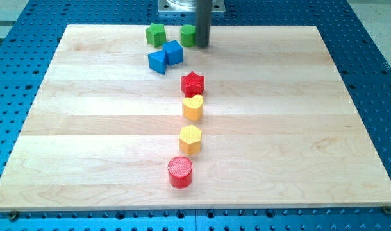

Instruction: Move the green circle into the green star

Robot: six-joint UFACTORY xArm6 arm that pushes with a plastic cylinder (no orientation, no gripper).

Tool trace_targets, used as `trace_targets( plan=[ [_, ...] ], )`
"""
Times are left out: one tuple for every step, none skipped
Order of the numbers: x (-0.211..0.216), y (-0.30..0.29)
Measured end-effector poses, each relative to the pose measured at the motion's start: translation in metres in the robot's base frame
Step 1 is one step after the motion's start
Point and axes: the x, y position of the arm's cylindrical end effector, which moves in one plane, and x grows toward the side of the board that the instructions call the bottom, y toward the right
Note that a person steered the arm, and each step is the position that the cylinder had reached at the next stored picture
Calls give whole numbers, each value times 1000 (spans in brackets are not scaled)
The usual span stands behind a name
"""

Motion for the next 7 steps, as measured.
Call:
trace_targets(
  plan=[
    [-6,-16],
    [-40,6],
    [-38,-24],
    [-16,-71],
    [4,-119],
    [-13,-117],
    [-14,-66]
  ],
)
